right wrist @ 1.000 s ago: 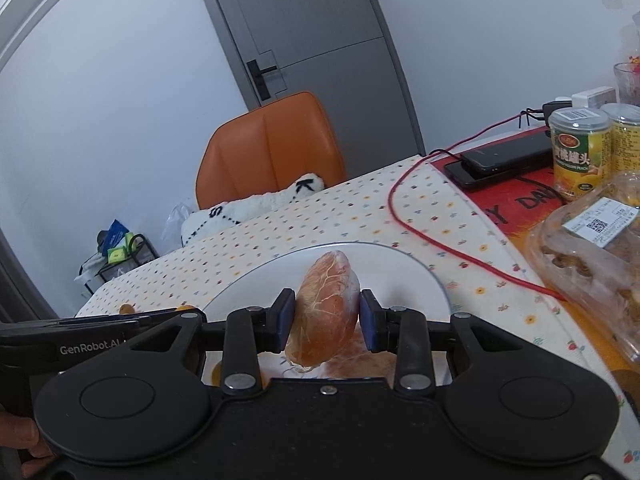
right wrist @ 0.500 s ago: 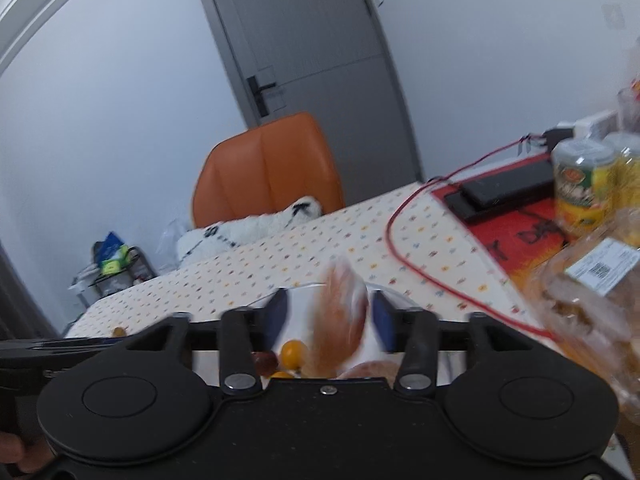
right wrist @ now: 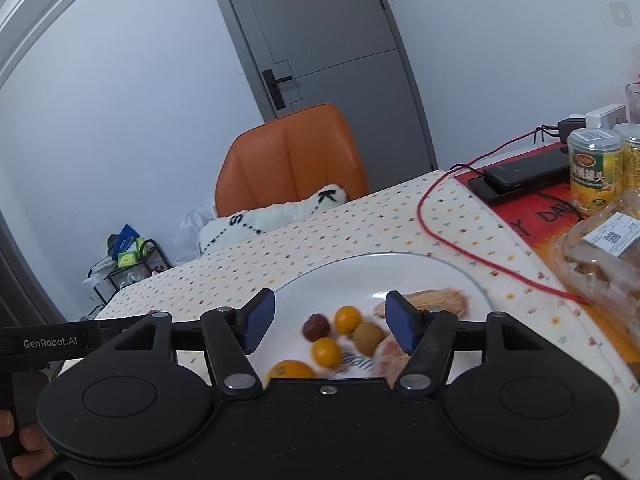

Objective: Organize fruits
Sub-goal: 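Move the left tool to the red apple while the right tool approaches the small brown fruit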

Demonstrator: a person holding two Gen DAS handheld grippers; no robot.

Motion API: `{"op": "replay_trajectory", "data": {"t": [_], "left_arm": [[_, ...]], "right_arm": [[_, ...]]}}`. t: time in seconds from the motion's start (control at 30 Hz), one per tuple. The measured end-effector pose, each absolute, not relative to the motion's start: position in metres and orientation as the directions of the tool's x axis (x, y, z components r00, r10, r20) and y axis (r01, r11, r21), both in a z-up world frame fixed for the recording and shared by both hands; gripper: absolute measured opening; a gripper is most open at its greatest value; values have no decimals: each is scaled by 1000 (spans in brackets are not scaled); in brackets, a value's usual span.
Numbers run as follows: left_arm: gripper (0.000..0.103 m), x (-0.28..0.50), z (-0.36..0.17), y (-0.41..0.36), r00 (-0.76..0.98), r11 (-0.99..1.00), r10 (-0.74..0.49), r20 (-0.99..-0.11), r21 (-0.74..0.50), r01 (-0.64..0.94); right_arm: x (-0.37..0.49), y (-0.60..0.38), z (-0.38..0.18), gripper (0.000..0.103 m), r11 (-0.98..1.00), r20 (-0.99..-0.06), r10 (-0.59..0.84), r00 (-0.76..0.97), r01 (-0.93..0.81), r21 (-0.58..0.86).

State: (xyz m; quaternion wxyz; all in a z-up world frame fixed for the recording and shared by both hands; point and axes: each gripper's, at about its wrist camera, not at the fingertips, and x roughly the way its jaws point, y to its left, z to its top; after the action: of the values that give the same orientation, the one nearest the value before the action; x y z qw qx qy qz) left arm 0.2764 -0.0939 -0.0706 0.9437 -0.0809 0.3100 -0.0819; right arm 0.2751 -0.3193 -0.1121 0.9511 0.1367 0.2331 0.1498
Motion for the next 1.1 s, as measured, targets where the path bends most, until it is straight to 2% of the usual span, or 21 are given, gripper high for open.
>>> {"op": "replay_trajectory", "data": {"t": [0.23,1.1], "left_arm": [[84,258,-68,-65,802,971,-197,-563,-225,80],[84,225,-72,45,836,963,-108,-538,-264,-46]], "right_arm": [[264,-292,-105,72,918,-395,361,845,-248,309],[264,-186,-92,72,886,-411,463,786,-388,255]]}}
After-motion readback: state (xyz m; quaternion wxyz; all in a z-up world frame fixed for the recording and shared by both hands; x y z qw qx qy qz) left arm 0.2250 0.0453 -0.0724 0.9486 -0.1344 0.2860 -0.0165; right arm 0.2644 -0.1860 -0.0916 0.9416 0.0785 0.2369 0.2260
